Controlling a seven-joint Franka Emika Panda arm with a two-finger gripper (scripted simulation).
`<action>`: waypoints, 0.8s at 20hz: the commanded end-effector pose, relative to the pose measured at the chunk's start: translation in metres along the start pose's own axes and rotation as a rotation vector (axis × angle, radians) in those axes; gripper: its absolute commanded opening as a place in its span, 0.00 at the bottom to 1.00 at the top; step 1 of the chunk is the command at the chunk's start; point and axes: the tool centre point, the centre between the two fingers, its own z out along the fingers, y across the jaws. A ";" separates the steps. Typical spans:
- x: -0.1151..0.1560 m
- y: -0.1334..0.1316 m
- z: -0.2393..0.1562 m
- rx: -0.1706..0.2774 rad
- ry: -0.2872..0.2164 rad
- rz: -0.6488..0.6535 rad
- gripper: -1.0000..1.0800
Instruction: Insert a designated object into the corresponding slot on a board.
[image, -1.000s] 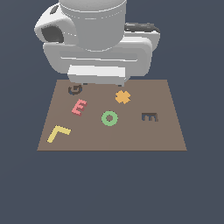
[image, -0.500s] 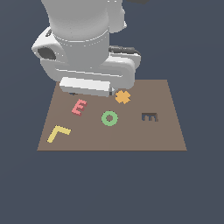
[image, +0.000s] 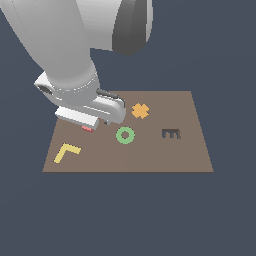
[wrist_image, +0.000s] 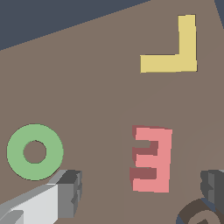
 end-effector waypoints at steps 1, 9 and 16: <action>0.002 0.009 0.012 0.000 0.001 0.030 0.96; 0.003 0.016 0.022 0.000 -0.002 0.054 0.96; 0.003 0.016 0.040 0.002 -0.001 0.057 0.96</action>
